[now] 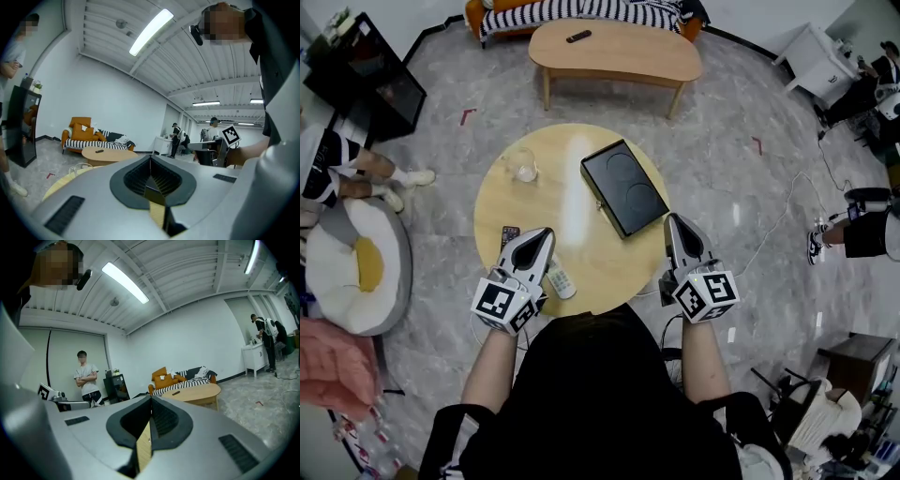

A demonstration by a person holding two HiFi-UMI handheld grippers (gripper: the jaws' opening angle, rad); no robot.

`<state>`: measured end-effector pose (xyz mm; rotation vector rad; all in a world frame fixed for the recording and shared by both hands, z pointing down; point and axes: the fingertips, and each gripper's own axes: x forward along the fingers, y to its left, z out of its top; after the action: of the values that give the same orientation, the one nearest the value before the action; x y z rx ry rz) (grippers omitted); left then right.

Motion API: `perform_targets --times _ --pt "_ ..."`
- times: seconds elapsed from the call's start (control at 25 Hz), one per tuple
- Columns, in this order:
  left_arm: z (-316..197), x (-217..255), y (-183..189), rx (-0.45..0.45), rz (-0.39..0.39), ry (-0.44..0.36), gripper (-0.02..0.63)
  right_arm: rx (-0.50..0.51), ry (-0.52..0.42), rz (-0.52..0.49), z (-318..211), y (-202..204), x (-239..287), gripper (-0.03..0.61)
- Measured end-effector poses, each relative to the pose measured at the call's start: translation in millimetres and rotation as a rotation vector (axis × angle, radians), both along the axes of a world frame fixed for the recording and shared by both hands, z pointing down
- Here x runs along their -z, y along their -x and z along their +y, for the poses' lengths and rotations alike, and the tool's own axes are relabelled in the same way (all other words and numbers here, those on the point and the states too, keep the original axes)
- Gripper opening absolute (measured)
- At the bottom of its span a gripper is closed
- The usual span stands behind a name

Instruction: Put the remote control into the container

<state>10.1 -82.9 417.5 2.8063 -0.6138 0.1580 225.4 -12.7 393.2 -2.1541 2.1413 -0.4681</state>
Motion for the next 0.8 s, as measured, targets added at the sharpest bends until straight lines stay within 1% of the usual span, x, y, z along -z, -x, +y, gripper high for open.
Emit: perform_targets --times 0.28,0.44,0.6,0.72,0.8 --pt "-12 -31 -35 -0.032 -0.066 0.031 0.008 0.011 0.065 0.016 -16 -20 -19 0.008" --pt "-15 -49 -53 -0.047 -0.136 0.017 0.008 0.014 0.113 0.042 -19 -34 -35 0.009" --pt "-22 -76 -69 -0.092 -0.221 0.032 0.008 0.014 0.181 0.059 -26 -43 -60 0.009" --pt "-26 -98 -78 -0.124 -0.299 0.034 0.009 0.035 0.24 0.067 -32 -46 -80 0.009" --pt "-25 -111 -82 -0.14 -0.332 0.035 0.009 0.063 0.275 0.088 -38 -49 -92 0.009"
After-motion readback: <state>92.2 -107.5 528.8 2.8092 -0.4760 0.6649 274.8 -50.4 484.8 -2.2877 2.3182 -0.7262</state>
